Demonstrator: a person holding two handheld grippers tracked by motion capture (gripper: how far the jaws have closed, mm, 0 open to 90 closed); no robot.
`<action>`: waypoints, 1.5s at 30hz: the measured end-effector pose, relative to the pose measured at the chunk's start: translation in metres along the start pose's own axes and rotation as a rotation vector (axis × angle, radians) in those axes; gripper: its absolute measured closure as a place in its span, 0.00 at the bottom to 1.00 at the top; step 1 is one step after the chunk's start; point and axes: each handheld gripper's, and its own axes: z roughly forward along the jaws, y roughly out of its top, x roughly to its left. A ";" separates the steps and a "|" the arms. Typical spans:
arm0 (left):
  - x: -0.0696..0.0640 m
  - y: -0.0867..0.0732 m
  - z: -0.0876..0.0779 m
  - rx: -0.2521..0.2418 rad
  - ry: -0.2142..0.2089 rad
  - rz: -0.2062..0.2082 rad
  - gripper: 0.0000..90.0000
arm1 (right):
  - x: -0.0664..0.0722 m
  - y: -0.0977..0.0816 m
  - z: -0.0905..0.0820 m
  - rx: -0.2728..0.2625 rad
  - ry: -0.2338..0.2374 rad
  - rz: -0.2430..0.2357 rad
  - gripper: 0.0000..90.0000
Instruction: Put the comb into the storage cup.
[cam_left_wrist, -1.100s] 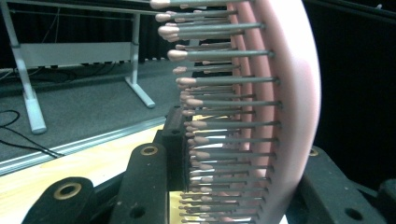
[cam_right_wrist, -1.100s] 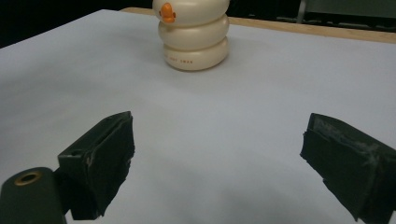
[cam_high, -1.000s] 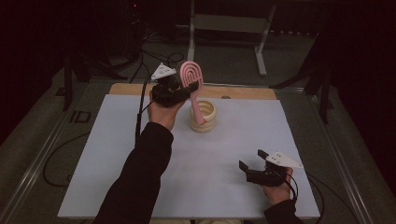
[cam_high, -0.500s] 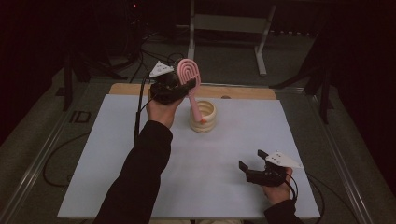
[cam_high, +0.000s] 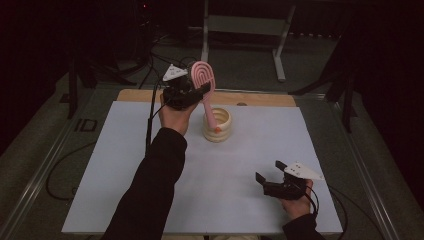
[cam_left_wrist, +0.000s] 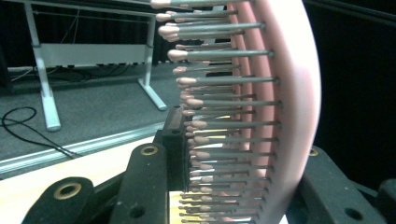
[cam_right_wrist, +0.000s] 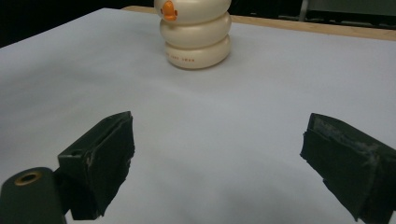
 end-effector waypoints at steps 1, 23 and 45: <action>-0.001 0.000 0.001 0.001 0.001 -0.001 0.72 | 0.000 0.000 0.000 0.000 0.000 0.001 0.10; -0.004 -0.003 0.014 -0.006 0.032 -0.001 0.72 | -0.001 0.000 -0.001 -0.011 0.006 -0.002 0.10; -0.006 -0.010 0.029 -0.019 0.056 -0.013 0.72 | 0.000 0.000 -0.001 -0.007 0.011 0.000 0.10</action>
